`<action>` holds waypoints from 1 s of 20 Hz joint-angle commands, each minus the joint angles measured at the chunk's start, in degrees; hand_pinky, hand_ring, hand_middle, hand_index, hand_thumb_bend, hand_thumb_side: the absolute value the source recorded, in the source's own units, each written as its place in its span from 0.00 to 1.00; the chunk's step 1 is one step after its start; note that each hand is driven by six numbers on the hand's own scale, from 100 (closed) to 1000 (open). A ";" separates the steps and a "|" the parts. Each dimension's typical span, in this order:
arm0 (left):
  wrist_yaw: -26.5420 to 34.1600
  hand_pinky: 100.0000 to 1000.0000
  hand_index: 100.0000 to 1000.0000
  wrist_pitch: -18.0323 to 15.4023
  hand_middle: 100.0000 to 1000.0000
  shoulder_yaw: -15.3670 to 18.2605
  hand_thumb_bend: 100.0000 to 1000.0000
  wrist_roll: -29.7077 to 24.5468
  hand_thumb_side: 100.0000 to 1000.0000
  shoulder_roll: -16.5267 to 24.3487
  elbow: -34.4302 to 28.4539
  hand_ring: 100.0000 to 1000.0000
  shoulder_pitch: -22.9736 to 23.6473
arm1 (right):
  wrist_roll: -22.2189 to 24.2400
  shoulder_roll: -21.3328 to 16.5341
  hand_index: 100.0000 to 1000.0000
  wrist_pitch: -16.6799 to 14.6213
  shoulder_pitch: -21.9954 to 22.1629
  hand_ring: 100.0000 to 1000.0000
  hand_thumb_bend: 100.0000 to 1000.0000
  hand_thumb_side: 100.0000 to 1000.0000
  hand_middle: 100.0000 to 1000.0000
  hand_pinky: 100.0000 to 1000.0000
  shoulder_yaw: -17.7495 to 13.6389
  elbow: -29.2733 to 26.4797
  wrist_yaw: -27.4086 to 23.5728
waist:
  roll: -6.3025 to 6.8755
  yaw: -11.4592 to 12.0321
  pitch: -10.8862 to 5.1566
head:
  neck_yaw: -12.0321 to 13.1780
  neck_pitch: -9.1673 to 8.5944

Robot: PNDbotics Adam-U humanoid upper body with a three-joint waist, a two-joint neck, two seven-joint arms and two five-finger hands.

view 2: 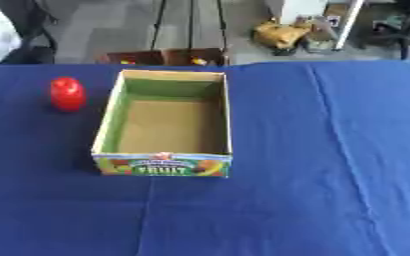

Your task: Pick up objects on the table and place them in the box.

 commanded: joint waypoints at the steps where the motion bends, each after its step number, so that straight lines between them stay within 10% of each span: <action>1: 0.21 0.76 0.93 0.03 0.68 0.38 0.00 -0.16 0.94 0.85 -1.05 0.78 -0.56 | -2.42 -1.40 0.83 -2.32 -0.16 0.74 0.00 0.96 0.66 0.68 -0.38 -0.86 0.14 | 0.03 0.04 -0.88 | 0.02 -0.49; 9: -1.37 0.75 0.94 1.36 0.72 0.81 0.00 0.87 0.93 3.49 -1.05 0.78 -1.05 | -2.33 -1.60 0.83 -2.37 0.04 0.74 0.00 0.96 0.66 0.68 -0.28 -0.86 0.06 | 0.14 -0.14 -1.18 | 0.20 -0.14; 20: -15.54 0.74 0.94 9.22 0.74 -0.40 0.00 5.34 0.82 17.80 5.56 0.80 -7.53 | -1.64 -1.86 0.83 -2.41 0.38 0.74 0.00 0.96 0.66 0.68 0.30 -0.86 -0.47 | 0.43 -1.37 -1.81 | 1.17 0.30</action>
